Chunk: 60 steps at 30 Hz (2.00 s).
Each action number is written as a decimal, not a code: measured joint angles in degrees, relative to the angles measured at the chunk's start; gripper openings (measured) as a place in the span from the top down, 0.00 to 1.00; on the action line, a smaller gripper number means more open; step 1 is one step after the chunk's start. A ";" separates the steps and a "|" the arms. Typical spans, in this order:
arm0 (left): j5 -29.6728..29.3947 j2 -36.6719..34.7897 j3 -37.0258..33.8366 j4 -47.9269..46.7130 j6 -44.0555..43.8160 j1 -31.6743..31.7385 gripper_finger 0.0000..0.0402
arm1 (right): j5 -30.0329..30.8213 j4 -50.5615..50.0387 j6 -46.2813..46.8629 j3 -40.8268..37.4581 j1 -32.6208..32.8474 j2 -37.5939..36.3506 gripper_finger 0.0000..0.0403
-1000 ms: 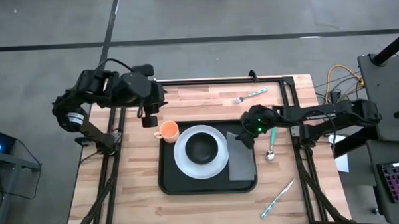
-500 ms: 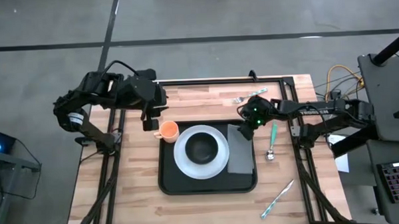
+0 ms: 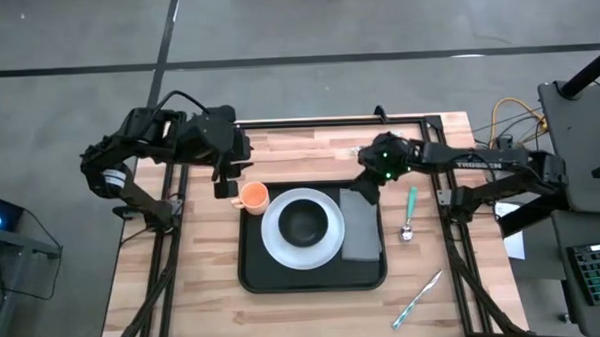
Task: Set up tray
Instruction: Put the gray napkin to the right of the white plate on the black serving tray, then put the blue fork on top of the gray napkin on the black serving tray
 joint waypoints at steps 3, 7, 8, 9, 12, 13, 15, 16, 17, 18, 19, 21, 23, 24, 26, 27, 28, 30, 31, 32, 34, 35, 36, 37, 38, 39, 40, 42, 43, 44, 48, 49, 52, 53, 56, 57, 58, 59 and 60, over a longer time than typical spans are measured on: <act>-0.02 0.00 0.02 -0.07 -0.02 0.00 0.67 | 2.62 -1.38 3.39 2.51 2.41 -0.27 0.56; -0.03 0.00 -0.11 -0.18 -0.52 0.00 0.67 | 12.26 -4.71 8.16 1.64 12.16 0.90 0.54; -0.04 0.00 -0.21 -0.31 -0.52 0.00 0.67 | 16.12 -5.81 9.46 1.56 15.13 1.15 0.55; -0.04 0.00 -0.22 -0.36 -0.52 0.00 0.67 | 19.98 -7.11 11.01 1.58 17.84 1.22 0.55; -0.09 0.00 -0.22 -0.31 -0.46 0.00 0.67 | 33.07 -11.80 14.85 1.87 23.74 1.03 0.59; -0.09 0.00 -0.22 -0.31 -0.46 0.00 0.67 | 38.36 -13.14 16.02 1.92 25.11 0.83 0.60; -0.11 0.00 -0.22 -0.27 -0.47 0.00 0.67 | 48.87 -16.72 18.28 1.91 26.20 0.51 0.63; -0.13 0.00 -0.22 -0.21 -0.53 0.00 0.67 | 53.10 -17.95 19.77 1.94 25.99 0.51 0.64; -0.13 0.00 -0.22 -0.20 -0.86 0.00 0.67 | 56.23 -19.23 21.29 1.93 25.05 0.56 0.65; -0.14 0.00 -0.22 -0.16 -1.39 0.00 0.67 | 57.94 -19.86 22.04 1.82 23.71 0.68 0.65; -0.17 0.00 -0.22 -0.10 -2.08 0.00 0.67 | 58.25 -19.70 22.13 1.80 22.08 0.76 0.66; -0.19 0.00 -0.22 0.14 -3.67 0.00 0.67 | 56.95 -19.05 20.59 1.84 18.02 0.78 0.65; -0.20 0.00 -0.22 0.71 -4.87 0.00 0.67 | 54.93 -18.18 16.03 2.22 13.38 0.78 0.62; -0.20 0.00 -0.22 0.93 -5.07 0.00 0.67 | 53.44 -17.81 13.32 2.69 10.72 0.78 0.60; -0.20 0.00 -0.22 0.81 -5.07 0.00 0.67 | 47.07 -17.95 5.28 4.26 4.40 0.76 0.56; -0.20 0.00 -0.22 0.82 -5.07 0.05 0.67 | 42.93 -17.92 1.33 5.34 0.98 0.76 0.55; -0.20 0.00 -0.22 0.81 -5.07 0.07 0.67 | 37.99 -17.87 -3.12 6.49 -2.28 0.81 0.53; -0.20 0.00 -0.22 0.81 -5.07 0.07 0.67 | 30.56 -17.76 -11.04 8.95 -8.47 1.38 0.51; -0.20 0.00 -0.22 0.80 -5.07 0.08 0.67 | 28.01 -17.97 -14.31 10.23 -11.26 1.91 0.51; -0.20 0.00 -0.22 0.77 -5.07 0.07 0.67 | 25.80 -18.71 -17.43 11.77 -13.59 2.71 0.51; -0.20 0.00 -0.22 0.69 -5.07 0.09 0.67 | 22.49 -21.89 -23.93 15.43 -17.95 4.84 0.51; -0.20 0.00 -0.22 0.70 -5.07 0.09 0.67 | 21.67 -23.96 -27.29 17.46 -19.65 6.25 0.52; -0.20 0.00 -0.22 0.69 -5.07 0.07 0.67 | 20.77 -26.13 -30.85 19.60 -21.03 7.90 0.52; -0.19 0.00 -0.22 0.70 -5.07 0.09 0.67 | 20.01 -28.52 -34.30 21.87 -22.05 9.74 0.52; -0.20 0.00 -0.22 0.69 -5.07 0.09 0.67 | 19.39 -31.49 -37.93 24.12 -22.58 11.76 0.52; -0.19 0.00 -0.24 0.69 -5.07 0.08 0.67 | 19.36 -34.46 -41.39 26.51 -22.76 13.92 0.52; -0.20 0.00 -0.23 0.70 -5.07 0.07 0.67 | 19.91 -37.12 -44.48 29.03 -22.75 16.23 0.51; -0.20 0.00 -0.24 0.68 -5.07 0.09 0.67 | 22.45 -40.70 -48.87 33.65 -22.67 20.80 0.51; -0.20 0.00 -0.24 0.66 -5.07 0.08 0.67 | 23.31 -42.15 -50.30 35.96 -22.79 23.15 0.51; -0.17 0.00 -0.24 0.63 -5.07 0.07 0.67 | 23.60 -43.37 -51.37 38.18 -23.17 25.48 0.52; -0.17 0.00 -0.24 0.30 -5.10 0.08 0.67 | 24.04 -49.19 -54.80 45.19 -25.42 34.00 0.53; -0.17 0.00 -0.25 -0.01 -5.27 0.07 0.67 | 24.19 -51.38 -56.07 46.21 -25.93 35.82 0.53; -0.17 0.00 -0.26 -0.15 -5.51 0.09 0.67 | 26.38 -56.04 -59.04 47.48 -27.21 39.89 0.54; -0.17 0.00 -0.26 -0.15 -5.51 0.08 0.67 | 28.31 -56.57 -59.37 47.52 -27.40 40.83 0.54; -0.17 0.00 -0.26 -0.15 -5.53 0.09 0.67 | 31.20 -55.97 -61.04 47.03 -27.78 43.20 0.55; -0.17 0.00 -0.26 -0.14 -5.59 0.08 0.67 | 31.50 -55.49 -61.25 46.88 -27.80 43.94 0.55; -0.17 0.00 -0.26 -0.14 -5.74 0.09 0.67 | 31.76 -54.69 -61.63 46.85 -27.80 44.68 0.56; -0.17 0.00 -0.26 -0.13 -5.92 0.08 0.67 | 31.73 -53.81 -62.00 46.85 -27.76 45.27 0.56; -0.17 0.00 -0.26 -0.13 -5.97 0.09 0.67 | 31.69 -53.07 -62.15 46.85 -27.72 45.79 0.56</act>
